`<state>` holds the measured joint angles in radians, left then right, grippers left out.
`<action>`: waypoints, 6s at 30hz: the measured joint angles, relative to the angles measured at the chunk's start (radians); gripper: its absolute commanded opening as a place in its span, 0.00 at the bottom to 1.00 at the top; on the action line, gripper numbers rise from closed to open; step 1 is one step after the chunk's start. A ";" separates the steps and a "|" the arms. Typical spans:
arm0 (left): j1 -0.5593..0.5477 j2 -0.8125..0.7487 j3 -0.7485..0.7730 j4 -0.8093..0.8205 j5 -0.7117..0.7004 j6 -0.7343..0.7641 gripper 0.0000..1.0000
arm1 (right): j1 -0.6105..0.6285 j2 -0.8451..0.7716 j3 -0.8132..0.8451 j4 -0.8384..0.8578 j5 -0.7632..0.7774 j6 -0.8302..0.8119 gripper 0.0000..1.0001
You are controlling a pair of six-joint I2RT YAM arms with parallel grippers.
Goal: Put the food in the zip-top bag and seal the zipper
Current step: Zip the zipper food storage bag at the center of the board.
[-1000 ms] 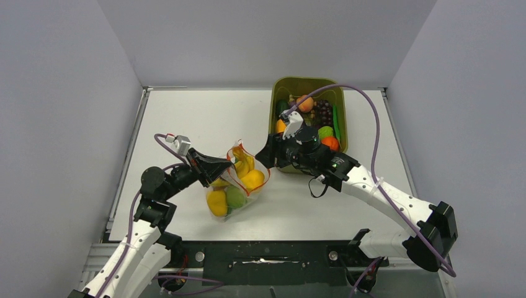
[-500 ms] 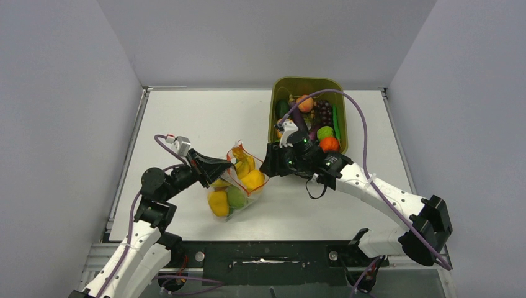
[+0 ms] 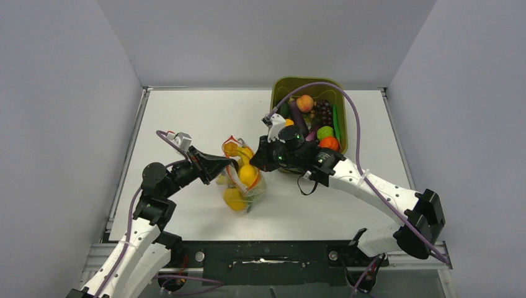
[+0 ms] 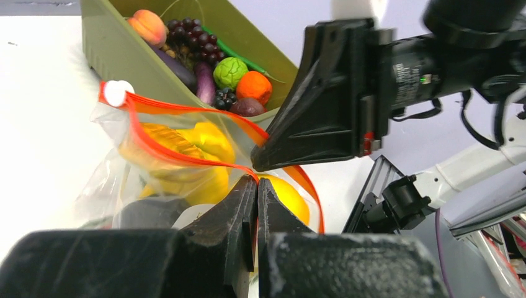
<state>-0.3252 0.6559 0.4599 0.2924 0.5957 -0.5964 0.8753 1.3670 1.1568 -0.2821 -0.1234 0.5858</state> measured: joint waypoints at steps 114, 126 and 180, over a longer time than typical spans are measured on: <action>-0.093 -0.146 -0.135 0.109 0.373 0.676 0.45 | -0.201 -0.106 0.154 -0.368 -0.581 -1.354 0.00; -0.367 -0.065 -0.103 0.092 0.165 0.783 0.41 | -0.221 -0.067 0.154 -0.337 -0.589 -1.291 0.00; -0.505 -0.014 -0.082 0.047 -0.195 0.867 0.00 | -0.228 -0.153 0.077 -0.235 -0.578 -1.143 0.55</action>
<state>-0.8307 0.6418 0.3775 0.3393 0.4007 0.2710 0.6476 1.2144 1.2339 -0.5171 -0.7010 -0.5571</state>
